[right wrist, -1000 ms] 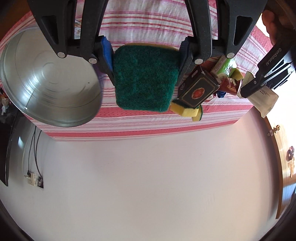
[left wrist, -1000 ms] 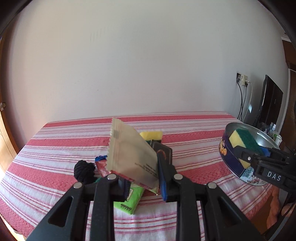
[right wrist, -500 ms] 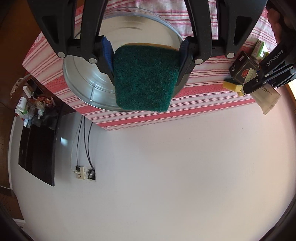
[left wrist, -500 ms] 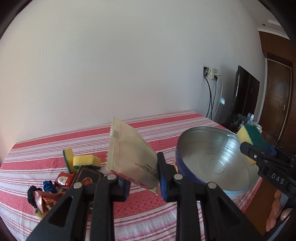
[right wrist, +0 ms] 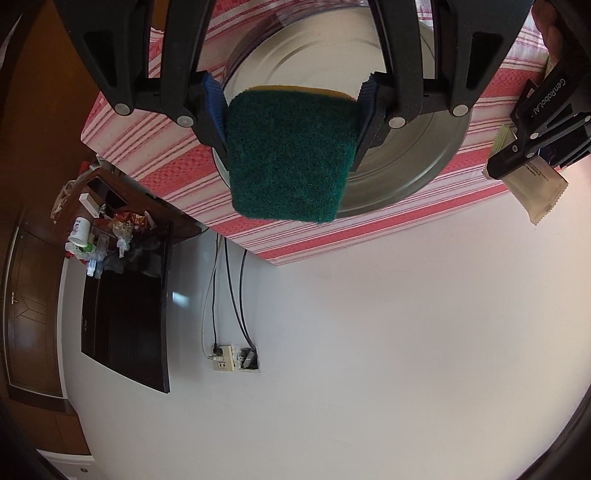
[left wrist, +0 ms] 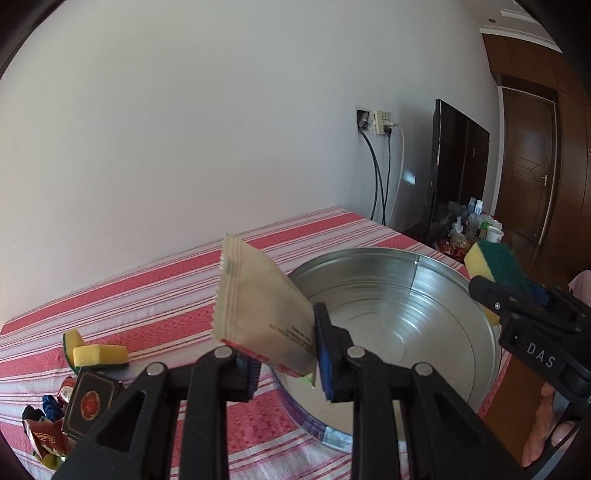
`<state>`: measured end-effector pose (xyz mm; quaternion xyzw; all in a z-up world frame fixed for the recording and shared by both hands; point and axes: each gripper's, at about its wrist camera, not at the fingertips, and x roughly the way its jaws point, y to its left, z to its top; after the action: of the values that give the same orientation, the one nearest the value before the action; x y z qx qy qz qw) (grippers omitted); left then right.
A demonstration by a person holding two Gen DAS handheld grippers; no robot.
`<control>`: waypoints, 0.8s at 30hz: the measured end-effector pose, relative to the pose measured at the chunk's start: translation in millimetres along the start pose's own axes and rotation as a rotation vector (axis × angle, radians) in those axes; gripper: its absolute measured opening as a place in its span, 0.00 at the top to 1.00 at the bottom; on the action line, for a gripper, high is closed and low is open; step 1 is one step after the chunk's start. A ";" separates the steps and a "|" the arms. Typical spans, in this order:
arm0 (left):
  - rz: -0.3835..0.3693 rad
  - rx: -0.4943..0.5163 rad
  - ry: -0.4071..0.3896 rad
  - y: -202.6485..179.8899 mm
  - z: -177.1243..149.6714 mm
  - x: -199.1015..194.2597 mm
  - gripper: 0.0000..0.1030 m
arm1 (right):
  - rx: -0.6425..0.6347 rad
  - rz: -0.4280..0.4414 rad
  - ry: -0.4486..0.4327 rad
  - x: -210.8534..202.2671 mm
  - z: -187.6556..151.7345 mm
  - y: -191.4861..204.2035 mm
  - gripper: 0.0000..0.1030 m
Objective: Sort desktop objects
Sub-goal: 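Carry both items to the metal bucket and open both grippers to drop them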
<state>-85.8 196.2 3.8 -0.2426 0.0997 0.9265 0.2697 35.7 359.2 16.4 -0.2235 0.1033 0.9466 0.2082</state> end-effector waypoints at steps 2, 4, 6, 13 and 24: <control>-0.017 0.009 0.011 -7.8 1.3 6.7 0.77 | 0.012 -0.007 0.010 5.7 -0.9 -5.8 0.42; -0.024 0.022 0.022 -17.1 3.3 13.9 0.77 | 0.019 -0.015 0.019 11.7 -0.9 -10.4 0.42; -0.031 0.036 0.033 -24.6 4.6 20.9 0.77 | 0.021 -0.025 0.030 18.2 -0.1 -12.7 0.42; -0.041 0.059 0.069 -39.2 6.7 36.7 0.77 | 0.009 -0.035 0.059 32.0 -0.1 -11.2 0.42; -0.043 0.082 0.117 -46.8 5.6 55.2 0.77 | -0.003 -0.051 0.097 47.3 -4.2 -5.6 0.42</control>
<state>-103.1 262.0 -21.7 -0.2872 0.1477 0.8999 0.2929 1.2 379.4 -9.8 -0.2721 0.1060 0.9292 0.2266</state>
